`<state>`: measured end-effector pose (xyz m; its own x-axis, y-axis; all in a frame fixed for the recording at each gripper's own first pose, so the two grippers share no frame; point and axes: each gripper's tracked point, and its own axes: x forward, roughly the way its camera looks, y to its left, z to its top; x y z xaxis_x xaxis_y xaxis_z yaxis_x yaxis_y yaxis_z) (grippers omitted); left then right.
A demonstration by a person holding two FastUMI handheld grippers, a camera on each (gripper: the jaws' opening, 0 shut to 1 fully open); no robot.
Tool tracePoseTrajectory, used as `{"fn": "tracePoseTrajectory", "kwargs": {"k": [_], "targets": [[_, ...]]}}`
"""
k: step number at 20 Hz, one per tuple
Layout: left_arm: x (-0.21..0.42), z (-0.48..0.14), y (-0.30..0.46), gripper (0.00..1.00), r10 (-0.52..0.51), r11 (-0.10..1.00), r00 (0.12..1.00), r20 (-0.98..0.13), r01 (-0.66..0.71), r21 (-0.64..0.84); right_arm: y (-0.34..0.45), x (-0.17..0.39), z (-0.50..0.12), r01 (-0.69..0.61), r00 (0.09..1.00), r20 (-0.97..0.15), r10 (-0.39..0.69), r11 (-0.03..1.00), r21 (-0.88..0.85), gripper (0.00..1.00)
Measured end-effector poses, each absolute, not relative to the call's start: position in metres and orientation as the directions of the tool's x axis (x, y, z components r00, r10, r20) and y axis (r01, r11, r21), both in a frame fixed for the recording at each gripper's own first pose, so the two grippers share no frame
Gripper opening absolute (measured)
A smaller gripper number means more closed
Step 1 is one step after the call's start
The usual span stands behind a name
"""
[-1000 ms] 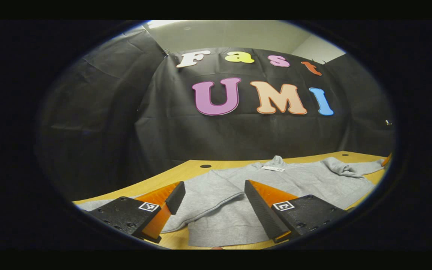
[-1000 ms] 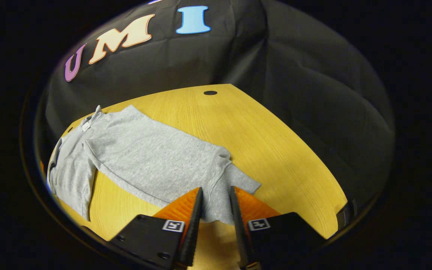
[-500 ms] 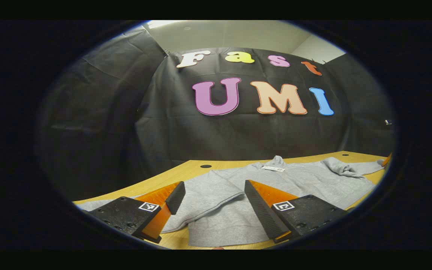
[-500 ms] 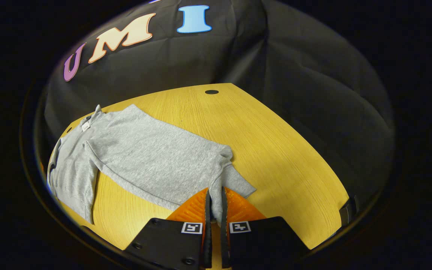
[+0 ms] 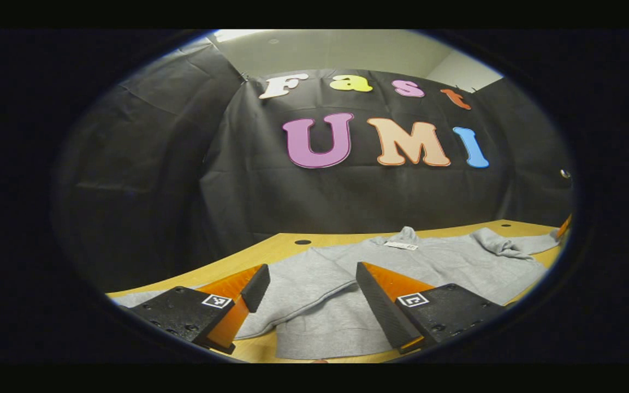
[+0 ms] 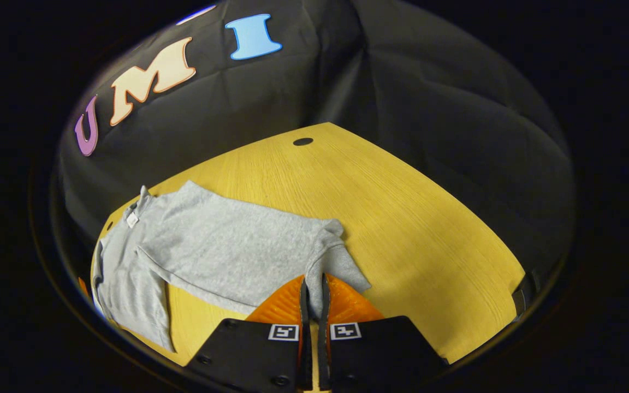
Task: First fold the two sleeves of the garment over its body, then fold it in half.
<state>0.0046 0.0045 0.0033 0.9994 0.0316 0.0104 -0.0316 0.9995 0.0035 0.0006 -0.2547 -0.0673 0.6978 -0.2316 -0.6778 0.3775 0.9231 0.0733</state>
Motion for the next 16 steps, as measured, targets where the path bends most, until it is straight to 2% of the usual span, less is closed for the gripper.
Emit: {"fn": "tracePoseTrajectory", "kwargs": {"k": [5,12,16], "targets": [[0.004,0.004,0.005,0.94,0.032,0.999,0.999,0.009,-0.032,0.001,-0.22,0.042,-0.03,0.308,0.763,-0.614,-0.201,0.949,0.072,0.06],[0.004,0.003,0.005,0.94,0.032,0.999,0.999,0.009,-0.032,0.0,-0.124,0.117,-0.003,0.145,0.828,-0.557,-0.06,0.983,0.111,0.06],[0.004,0.002,0.005,0.94,0.032,0.999,0.999,0.009,-0.032,0.0,-0.052,0.149,0.001,0.038,0.841,-0.537,0.056,0.986,0.163,0.06]]}}
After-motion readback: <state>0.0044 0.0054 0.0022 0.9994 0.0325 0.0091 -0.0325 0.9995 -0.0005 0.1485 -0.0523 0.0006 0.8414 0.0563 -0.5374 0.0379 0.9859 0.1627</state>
